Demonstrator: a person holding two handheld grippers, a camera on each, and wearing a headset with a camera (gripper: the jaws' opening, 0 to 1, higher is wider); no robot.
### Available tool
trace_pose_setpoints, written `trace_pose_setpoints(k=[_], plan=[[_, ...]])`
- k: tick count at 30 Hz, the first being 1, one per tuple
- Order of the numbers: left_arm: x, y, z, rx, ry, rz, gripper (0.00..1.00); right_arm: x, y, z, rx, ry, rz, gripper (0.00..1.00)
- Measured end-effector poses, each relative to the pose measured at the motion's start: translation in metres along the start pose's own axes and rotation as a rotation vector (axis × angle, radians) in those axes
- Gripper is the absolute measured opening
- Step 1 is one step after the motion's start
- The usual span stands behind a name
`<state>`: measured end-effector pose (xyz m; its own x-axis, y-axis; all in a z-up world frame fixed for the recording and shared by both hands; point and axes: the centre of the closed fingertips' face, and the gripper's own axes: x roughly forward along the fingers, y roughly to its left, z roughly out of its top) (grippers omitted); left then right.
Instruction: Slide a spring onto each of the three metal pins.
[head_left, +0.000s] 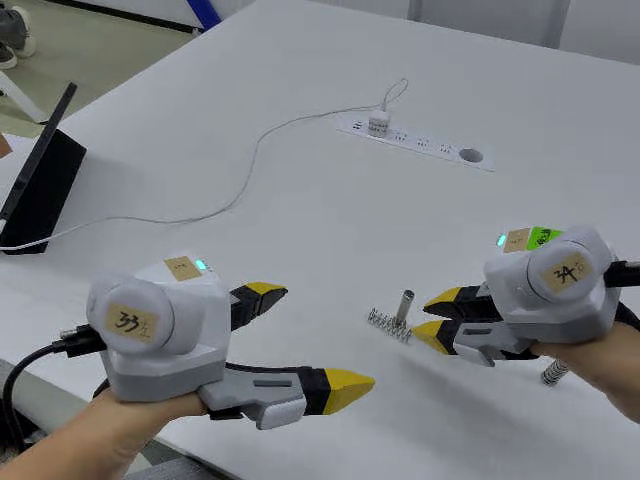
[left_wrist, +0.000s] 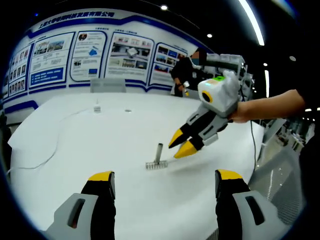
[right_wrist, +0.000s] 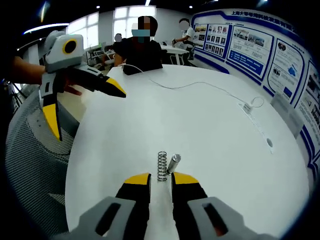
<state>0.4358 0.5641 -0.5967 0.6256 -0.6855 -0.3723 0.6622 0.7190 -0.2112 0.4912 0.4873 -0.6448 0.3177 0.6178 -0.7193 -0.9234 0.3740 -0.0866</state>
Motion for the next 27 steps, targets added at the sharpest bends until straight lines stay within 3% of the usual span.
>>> trace_pose_setpoints(k=[6,16,27], plan=[[0.000,0.000,-0.001,0.001,0.005,-0.002,0.84,0.015,0.003,-0.003,-0.006,0.027,0.008,0.17],[0.001,0.002,-0.003,-0.002,0.012,0.004,0.84,0.033,-0.004,-0.019,0.010,0.091,-0.001,0.17],[0.000,0.004,-0.006,-0.014,0.018,0.010,0.84,0.039,0.001,-0.024,0.027,0.100,0.026,0.16]])
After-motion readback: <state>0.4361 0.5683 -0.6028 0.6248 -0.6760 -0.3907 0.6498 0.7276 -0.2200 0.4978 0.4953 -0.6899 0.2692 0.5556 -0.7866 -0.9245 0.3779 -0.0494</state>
